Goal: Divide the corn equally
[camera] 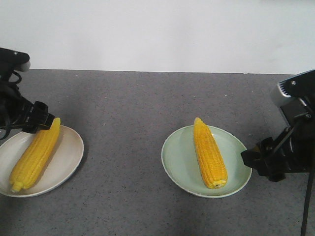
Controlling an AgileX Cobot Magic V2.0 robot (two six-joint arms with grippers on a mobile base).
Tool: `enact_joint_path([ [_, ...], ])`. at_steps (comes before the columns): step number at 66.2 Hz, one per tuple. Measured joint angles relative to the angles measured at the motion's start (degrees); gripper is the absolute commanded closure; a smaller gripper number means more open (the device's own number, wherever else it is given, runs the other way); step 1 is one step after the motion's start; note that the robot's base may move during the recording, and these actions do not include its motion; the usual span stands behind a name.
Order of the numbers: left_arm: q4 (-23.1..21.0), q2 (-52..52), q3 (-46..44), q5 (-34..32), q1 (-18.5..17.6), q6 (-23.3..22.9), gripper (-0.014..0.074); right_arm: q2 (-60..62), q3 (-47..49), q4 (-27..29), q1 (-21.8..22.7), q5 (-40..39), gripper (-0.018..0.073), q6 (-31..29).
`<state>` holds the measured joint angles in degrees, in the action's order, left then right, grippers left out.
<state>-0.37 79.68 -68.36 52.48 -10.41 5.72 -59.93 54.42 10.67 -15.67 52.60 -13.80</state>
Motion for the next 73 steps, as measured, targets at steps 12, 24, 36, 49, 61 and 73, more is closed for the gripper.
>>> enact_joint_path([
  [12, -3.16, -6.04, 0.0, -0.33, -4.77, 2.67, 0.0105, 0.0, 0.0, 0.0, 0.0, 0.0, -0.0022, 0.0],
  [24, -3.35, -11.49, 3.25, -4.3, -9.96, 4.74, 0.0126, 0.0, 0.0, 0.0, 0.0, 0.05, -0.0022, 0.0],
  [36, -4.81, -18.14, 10.54, -8.74, -12.71, 5.33, 0.0126, 0.0, 0.0, 0.0, 0.0, 0.01, -0.0022, 0.0],
  [49, -8.54, -24.14, 14.59, -9.52, -12.78, 5.33, 0.0126, 0.0, 0.0, 0.0, 0.0, 0.01, -0.0022, 0.0],
  [61, -11.24, -26.57, 16.74, -10.62, -12.78, 5.33, 0.0126, 0.0, 0.0, 0.04, 0.0, 0.01, -0.0022, 0.0],
  [73, -11.5, -26.93, 17.81, -11.79, -12.78, 5.33, 0.0187, 0.0, 0.0, 0.04, 0.0, 0.01, 0.0043, 0.0],
])
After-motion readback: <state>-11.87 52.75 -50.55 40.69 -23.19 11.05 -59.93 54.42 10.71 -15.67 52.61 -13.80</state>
